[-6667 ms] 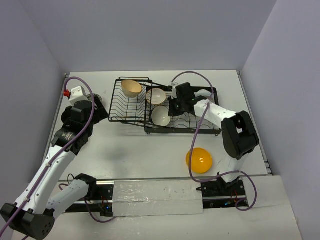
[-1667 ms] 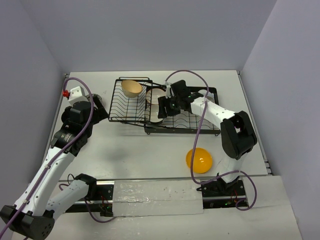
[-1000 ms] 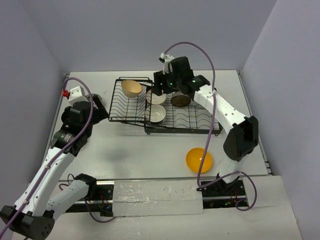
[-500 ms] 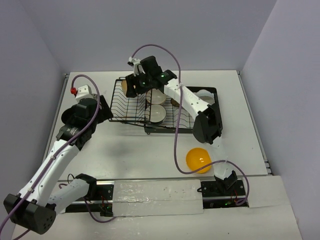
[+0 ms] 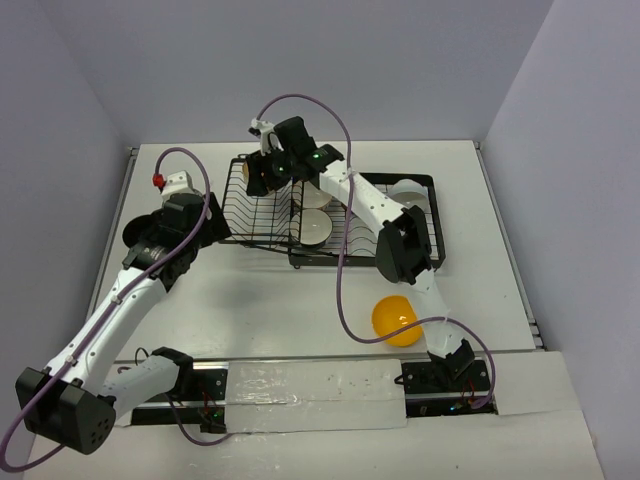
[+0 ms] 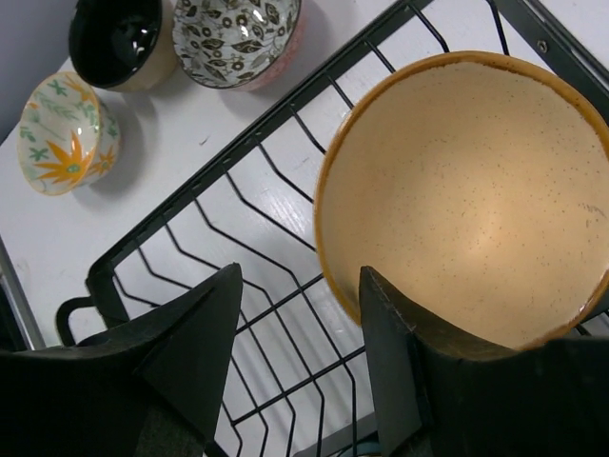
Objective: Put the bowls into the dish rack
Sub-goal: Pick up the bowl from the dish rack.
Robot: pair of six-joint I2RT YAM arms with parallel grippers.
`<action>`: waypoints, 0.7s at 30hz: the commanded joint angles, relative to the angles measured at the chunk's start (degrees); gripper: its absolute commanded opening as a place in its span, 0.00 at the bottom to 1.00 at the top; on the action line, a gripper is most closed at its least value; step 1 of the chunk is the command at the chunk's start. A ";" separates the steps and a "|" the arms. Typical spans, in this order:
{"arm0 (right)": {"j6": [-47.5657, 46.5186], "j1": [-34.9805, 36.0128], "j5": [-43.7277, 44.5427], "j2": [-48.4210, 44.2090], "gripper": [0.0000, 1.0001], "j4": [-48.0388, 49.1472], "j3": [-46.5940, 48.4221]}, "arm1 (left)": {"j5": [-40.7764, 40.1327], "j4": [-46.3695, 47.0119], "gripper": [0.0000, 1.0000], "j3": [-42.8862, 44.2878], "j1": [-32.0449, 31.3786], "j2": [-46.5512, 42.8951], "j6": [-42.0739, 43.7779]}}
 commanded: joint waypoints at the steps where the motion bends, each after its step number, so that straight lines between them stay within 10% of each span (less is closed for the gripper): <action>1: -1.10 0.83 1.03 1.58 0.59 2.08 2.37 | 1.82 0.88 0.89 1.88 0.16 0.69 0.77; 21: -0.13 -0.32 6.75 -1.58 0.00 6.83 -5.02 | 4.11 1.23 0.89 1.96 -0.01 0.61 0.86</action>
